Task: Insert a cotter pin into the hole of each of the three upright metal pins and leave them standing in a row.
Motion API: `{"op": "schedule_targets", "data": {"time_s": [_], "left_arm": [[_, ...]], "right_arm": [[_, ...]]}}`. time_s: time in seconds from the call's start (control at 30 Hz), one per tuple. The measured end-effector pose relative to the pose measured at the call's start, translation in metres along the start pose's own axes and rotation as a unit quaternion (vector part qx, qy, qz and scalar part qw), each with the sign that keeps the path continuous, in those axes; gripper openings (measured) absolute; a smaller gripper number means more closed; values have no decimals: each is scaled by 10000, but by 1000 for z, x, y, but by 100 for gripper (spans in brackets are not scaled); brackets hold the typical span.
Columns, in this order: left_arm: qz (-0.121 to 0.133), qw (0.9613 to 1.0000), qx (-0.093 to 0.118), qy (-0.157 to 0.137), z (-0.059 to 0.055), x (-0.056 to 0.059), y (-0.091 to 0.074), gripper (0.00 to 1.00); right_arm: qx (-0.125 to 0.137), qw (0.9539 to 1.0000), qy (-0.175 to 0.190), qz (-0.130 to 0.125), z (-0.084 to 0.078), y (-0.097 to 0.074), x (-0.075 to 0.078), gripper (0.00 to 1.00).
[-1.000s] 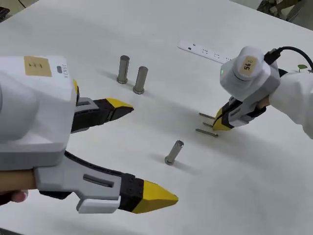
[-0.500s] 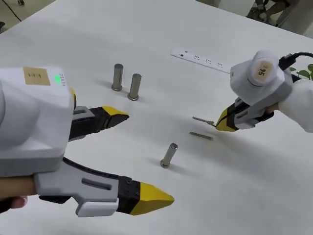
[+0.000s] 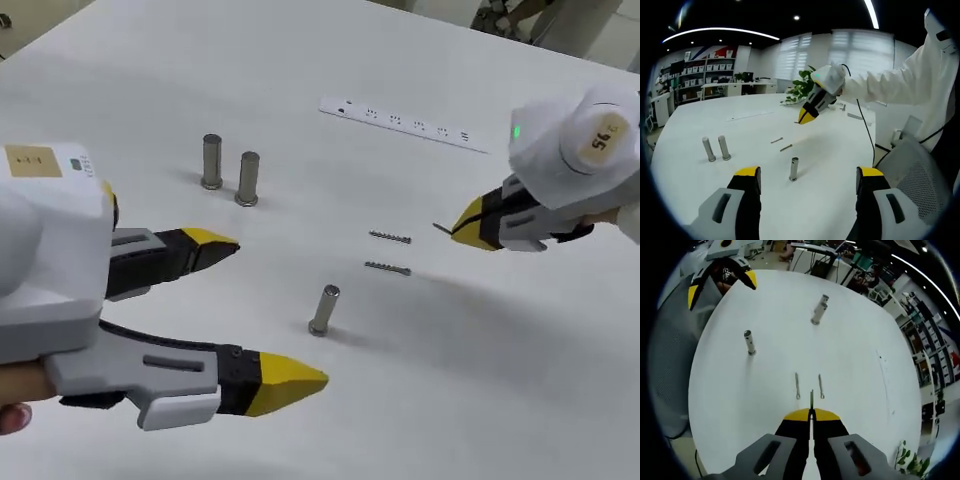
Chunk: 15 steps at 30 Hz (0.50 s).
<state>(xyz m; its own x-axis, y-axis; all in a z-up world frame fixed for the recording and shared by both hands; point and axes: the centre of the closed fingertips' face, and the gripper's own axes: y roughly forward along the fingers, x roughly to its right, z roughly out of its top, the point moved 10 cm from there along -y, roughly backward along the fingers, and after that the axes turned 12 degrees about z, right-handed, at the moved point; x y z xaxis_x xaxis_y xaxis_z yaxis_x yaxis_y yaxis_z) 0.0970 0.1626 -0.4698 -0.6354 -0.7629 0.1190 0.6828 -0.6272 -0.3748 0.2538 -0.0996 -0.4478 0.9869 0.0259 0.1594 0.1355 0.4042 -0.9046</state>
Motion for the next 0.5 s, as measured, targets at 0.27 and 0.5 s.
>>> {"op": "schedule_targets", "data": {"time_s": [0.27,0.5], "left_arm": [[-30,9998,25,-190,1,-4,1,69],[-229,9983,141,-517,8,-5,16,60]], "right_arm": [[393,9986,-26,-358,3,-9,-26,0],[631,9955,-29,-712,8,-14,-45,0]]}}
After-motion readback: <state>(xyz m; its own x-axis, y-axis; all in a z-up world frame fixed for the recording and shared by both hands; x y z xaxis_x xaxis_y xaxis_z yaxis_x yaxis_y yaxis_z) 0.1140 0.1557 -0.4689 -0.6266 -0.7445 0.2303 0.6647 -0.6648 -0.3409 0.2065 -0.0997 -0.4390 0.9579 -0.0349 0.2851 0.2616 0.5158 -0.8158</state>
